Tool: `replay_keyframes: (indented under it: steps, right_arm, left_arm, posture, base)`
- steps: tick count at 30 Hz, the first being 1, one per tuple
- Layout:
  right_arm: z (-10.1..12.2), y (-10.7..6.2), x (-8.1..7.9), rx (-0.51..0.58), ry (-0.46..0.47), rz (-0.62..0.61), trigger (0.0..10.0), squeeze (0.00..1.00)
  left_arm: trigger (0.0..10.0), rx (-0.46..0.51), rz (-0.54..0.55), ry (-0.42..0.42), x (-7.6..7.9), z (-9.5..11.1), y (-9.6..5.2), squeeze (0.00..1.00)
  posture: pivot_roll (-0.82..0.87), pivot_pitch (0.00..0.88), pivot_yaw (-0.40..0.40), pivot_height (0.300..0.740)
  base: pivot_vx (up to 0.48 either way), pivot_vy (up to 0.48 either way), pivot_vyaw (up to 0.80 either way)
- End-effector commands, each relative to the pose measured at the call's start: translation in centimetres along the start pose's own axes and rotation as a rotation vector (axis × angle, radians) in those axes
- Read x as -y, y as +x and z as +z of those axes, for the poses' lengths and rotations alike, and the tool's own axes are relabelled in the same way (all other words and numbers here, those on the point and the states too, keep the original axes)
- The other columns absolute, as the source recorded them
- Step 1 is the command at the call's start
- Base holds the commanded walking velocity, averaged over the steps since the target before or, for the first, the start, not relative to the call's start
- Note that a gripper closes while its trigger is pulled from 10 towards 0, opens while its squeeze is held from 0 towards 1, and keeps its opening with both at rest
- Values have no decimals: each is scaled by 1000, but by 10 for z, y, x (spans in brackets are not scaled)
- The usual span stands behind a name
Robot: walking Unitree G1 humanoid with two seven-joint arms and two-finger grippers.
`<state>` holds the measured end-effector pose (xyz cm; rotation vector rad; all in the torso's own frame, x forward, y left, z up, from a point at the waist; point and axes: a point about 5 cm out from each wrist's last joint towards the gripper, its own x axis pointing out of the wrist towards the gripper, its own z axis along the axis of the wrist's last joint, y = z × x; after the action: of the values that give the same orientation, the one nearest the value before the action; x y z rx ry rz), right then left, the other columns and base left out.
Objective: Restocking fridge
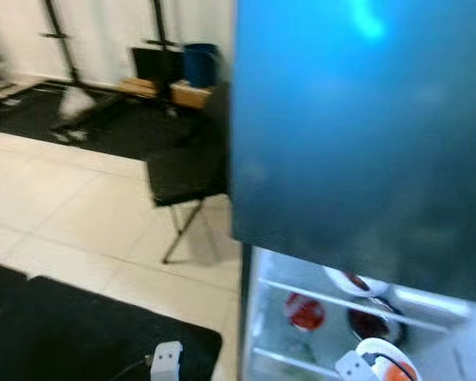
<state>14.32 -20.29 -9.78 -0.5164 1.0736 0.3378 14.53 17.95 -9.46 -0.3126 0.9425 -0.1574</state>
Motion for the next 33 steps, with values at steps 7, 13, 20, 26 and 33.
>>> replay_keyframes:
  steps: [7, 13, 20, 26, 33]
  right_arm:
    - [6, 1, 4, 25, -10, -16, 10000, 0]
    - [9, 1, 4, 33, -23, -14, 10000, 0]
    - [20, 2, 7, 69, -51, -13, 10000, 0]
    - [33, 3, 9, 115, -65, -2, 10000, 0]
    - [60, 4, -1, 220, -184, 106, 10000, 0]
  left_arm:
    - [10000, -5, -1, 6, -1, -2, -1, 0]
    - [10000, -8, -28, 9, 1, -2, -1, 0]
    - [10000, -2, -24, -8, 1, -2, -1, 0]
    - [10000, 2, -21, -6, 0, 0, 0, 0]
    - [10000, 11, -34, 16, -1, 0, -2, 0]
  posture:
    - [8, 0, -23, 740]
    - [7, 0, -23, 740]
    - [6, 0, -22, 740]
    - [6, 0, -22, 740]
    - [7, 0, -25, 740]
  base:
    - [0, 0, 0]
    - [0, -104, 0]
    - [0, -403, 0]
    - [0, 0, 0]
    - [0, 0, 0]
